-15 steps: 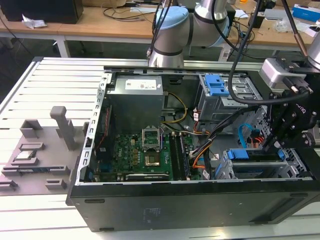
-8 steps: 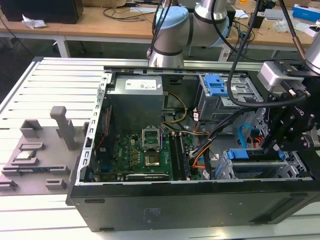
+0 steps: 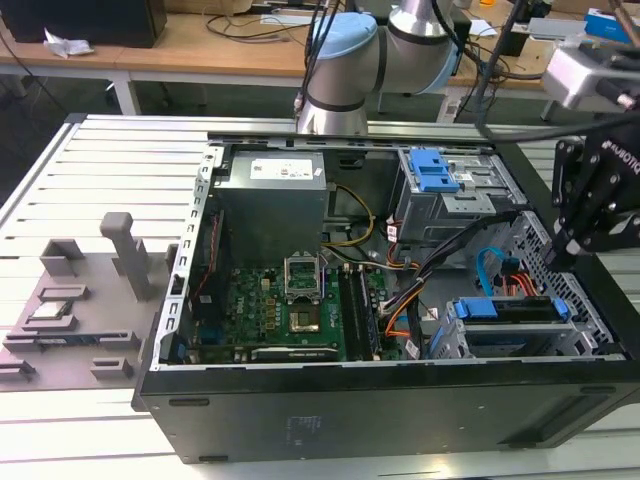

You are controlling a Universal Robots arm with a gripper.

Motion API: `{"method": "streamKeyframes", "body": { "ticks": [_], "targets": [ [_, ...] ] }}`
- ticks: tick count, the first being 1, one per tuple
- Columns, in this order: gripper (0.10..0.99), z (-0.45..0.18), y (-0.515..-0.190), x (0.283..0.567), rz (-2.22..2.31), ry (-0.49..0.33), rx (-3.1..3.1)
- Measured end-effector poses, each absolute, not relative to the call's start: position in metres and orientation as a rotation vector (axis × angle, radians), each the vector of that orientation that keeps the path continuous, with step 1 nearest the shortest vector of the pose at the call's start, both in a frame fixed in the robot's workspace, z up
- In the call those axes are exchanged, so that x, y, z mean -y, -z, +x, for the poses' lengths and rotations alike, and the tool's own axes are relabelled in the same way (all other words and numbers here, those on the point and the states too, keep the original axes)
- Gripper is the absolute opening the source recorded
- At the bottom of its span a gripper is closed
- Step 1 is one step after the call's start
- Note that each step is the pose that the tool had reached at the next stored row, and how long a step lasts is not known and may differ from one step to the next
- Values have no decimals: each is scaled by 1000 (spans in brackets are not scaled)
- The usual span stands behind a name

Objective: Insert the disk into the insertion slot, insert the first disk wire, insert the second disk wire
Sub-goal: 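Insert the first disk wire, then insert the second disk wire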

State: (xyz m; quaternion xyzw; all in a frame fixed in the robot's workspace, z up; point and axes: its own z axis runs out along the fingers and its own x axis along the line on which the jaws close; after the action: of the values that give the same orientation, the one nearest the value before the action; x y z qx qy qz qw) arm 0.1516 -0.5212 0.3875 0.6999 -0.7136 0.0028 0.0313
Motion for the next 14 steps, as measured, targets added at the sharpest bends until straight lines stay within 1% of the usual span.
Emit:
{"method": "streamKeyframes", "body": {
  "ticks": [11,12,13,14],
  "targets": [
    [106,152,-391,521,2156,-8,2198],
    [169,152,-391,521,2156,-8,2198],
    [169,152,-391,521,2156,-8,2198],
    [302,152,-392,521,2156,-8,2198]
  ]
}}
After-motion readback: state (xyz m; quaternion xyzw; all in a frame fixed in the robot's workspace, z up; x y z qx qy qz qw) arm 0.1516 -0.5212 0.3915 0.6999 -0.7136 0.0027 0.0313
